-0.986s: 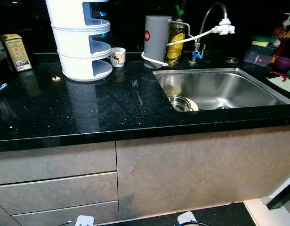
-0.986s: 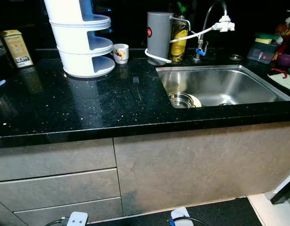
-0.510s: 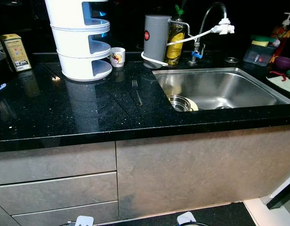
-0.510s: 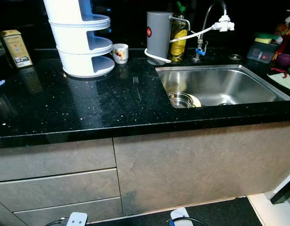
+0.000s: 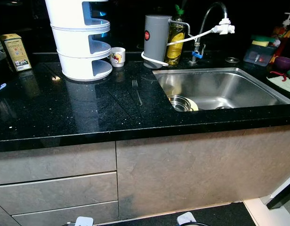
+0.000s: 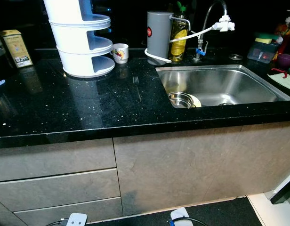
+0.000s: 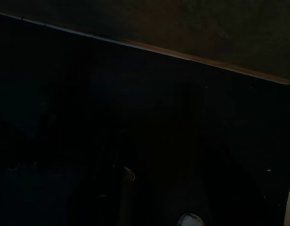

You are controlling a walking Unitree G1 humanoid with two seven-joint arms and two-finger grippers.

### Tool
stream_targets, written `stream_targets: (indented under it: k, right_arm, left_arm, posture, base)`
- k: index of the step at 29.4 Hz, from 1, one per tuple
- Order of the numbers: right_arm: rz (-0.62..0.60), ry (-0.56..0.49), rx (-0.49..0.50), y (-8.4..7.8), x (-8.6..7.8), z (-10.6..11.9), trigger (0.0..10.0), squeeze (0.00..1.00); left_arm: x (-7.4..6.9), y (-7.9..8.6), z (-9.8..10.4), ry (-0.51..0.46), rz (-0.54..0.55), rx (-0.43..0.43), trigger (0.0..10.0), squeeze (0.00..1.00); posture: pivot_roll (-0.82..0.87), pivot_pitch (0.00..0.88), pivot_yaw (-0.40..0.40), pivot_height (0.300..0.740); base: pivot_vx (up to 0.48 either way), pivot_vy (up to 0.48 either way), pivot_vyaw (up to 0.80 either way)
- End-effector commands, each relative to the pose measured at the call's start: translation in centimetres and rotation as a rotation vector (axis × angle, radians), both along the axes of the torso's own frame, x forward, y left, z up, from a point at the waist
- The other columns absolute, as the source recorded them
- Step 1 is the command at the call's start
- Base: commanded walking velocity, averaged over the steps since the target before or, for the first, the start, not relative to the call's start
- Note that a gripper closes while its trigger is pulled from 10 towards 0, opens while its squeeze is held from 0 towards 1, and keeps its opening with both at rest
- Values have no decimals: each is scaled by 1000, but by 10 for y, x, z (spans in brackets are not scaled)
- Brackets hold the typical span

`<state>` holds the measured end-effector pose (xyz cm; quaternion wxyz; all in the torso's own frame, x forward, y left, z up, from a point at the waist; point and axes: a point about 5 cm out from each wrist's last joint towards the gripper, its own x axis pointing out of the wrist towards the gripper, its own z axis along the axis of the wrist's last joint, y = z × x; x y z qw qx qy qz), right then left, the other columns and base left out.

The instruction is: Kitchen organization

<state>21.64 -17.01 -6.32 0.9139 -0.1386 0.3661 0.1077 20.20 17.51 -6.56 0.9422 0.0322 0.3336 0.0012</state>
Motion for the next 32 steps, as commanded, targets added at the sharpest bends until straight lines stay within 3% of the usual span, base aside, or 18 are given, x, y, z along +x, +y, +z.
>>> stream_targets:
  k: [1, 11, 20, 24, 28, 32]
  right_arm:
    - [10, 44, -18, -1, -10, -6, 10000, 0]
    - [8, 45, -25, -3, -11, -7, 10000, 0]
    - [26, 47, -28, -2, -8, -5, 10000, 0]
    - [35, 50, -36, -6, -11, -6, 10000, 0]
    - [-46, 49, -55, -20, -12, -6, 10000, 0]
    - [-75, 37, -37, -22, -12, -5, 10000, 0]
  left_arm:
    - [-6, 3, -4, 26, 3, 13, 10000, 0]
    - [-6, 9, -4, 39, 2, 37, 10000, 0]
    - [4, 14, 3, 11, 30, 45, 10000, 0]
    - [5, 13, 3, -1, 42, 38, 10000, 0]
    - [5, 10, 1, 31, -11, 58, 10000, 0]
    - [6, 9, 2, 36, -40, 56, 10000, 0]
  posture:
    - [16, 122, -40, 740]
    - [16, 111, -35, 740]
    - [38, 147, -64, 740]
    - [22, 126, -35, 740]
    - [8, 133, -9, 740]
    - [-7, 139, 4, 740]
  base:
    - [0, 0, 0]
    - [0, 0, 0]
    - [0, 0, 0]
    - [0, 0, 0]
    - [0, 0, 0]
    - [0, 0, 0]
